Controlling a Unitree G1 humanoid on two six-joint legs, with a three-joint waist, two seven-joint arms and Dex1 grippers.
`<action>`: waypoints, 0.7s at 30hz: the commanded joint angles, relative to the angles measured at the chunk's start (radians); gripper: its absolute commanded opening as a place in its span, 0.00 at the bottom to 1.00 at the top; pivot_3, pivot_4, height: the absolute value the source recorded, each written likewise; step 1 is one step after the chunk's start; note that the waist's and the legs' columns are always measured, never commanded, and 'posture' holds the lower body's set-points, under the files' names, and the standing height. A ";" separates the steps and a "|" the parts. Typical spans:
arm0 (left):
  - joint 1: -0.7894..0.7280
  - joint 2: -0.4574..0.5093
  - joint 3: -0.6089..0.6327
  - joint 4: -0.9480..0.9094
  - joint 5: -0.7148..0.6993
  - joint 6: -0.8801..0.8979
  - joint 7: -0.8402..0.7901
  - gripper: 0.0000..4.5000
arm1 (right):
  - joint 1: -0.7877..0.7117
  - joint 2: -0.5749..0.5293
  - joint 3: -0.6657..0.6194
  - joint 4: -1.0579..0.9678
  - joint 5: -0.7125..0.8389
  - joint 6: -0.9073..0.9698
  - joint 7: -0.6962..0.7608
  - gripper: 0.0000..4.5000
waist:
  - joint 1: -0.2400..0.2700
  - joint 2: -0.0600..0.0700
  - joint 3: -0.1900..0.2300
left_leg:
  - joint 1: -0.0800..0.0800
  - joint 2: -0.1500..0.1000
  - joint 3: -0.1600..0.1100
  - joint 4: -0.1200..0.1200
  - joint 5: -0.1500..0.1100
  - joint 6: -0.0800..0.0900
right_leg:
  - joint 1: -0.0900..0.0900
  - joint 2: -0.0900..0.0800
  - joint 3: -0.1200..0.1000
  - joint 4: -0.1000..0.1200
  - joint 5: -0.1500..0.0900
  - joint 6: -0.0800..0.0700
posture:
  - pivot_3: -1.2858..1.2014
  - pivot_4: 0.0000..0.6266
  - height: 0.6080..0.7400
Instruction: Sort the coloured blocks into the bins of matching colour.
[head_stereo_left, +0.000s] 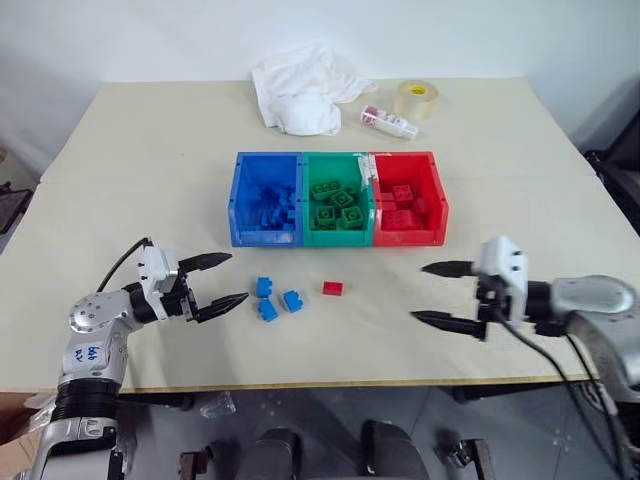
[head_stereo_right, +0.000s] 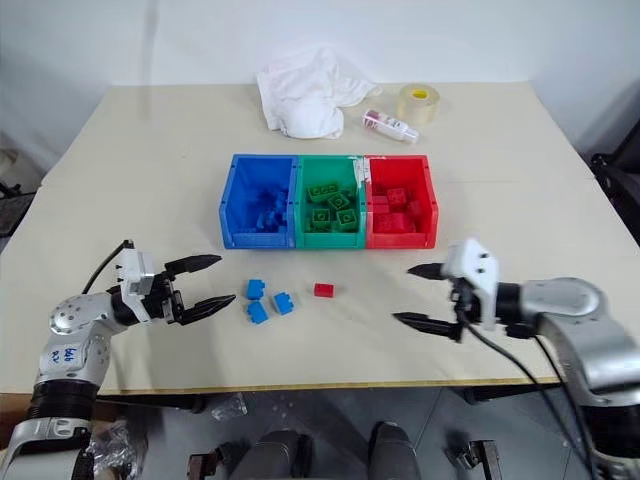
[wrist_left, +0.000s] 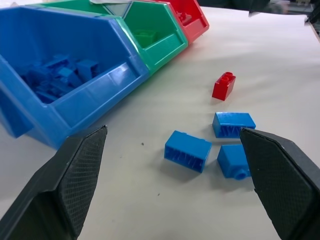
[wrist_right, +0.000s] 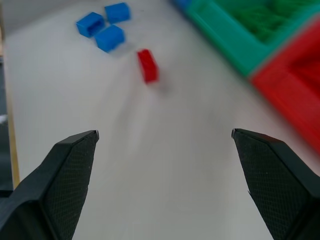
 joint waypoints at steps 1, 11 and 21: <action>0.037 0.016 0.031 -0.070 -0.017 0.002 0.017 1.00 | -0.113 0.083 0.123 0.070 -0.066 -0.006 -0.029 0.99 | -0.002 0.000 0.000 | 0.000 0.000 0.000 0.000 0.000 0.000 | 0.000 0.000 0.000 0.000 0.000 0.000 | 0.52 0.24 1.00; 0.195 0.007 0.081 -0.242 -0.041 0.035 0.093 1.00 | -0.282 0.285 0.289 0.328 -0.196 -0.118 -0.025 0.91 | -0.003 0.000 0.000 | 0.000 -0.001 -0.003 0.000 0.000 0.000 | -0.001 0.000 0.000 0.003 0.000 0.000 | 0.52 0.24 1.00; 0.245 0.005 0.087 -0.294 -0.051 0.051 0.125 1.00 | -0.288 0.327 0.277 0.354 -0.227 -0.159 -0.038 0.15 | -0.005 0.000 0.000 | 0.000 -0.001 -0.002 0.000 0.000 0.000 | -0.001 0.000 0.000 0.004 0.000 0.000 | 0.52 0.24 1.00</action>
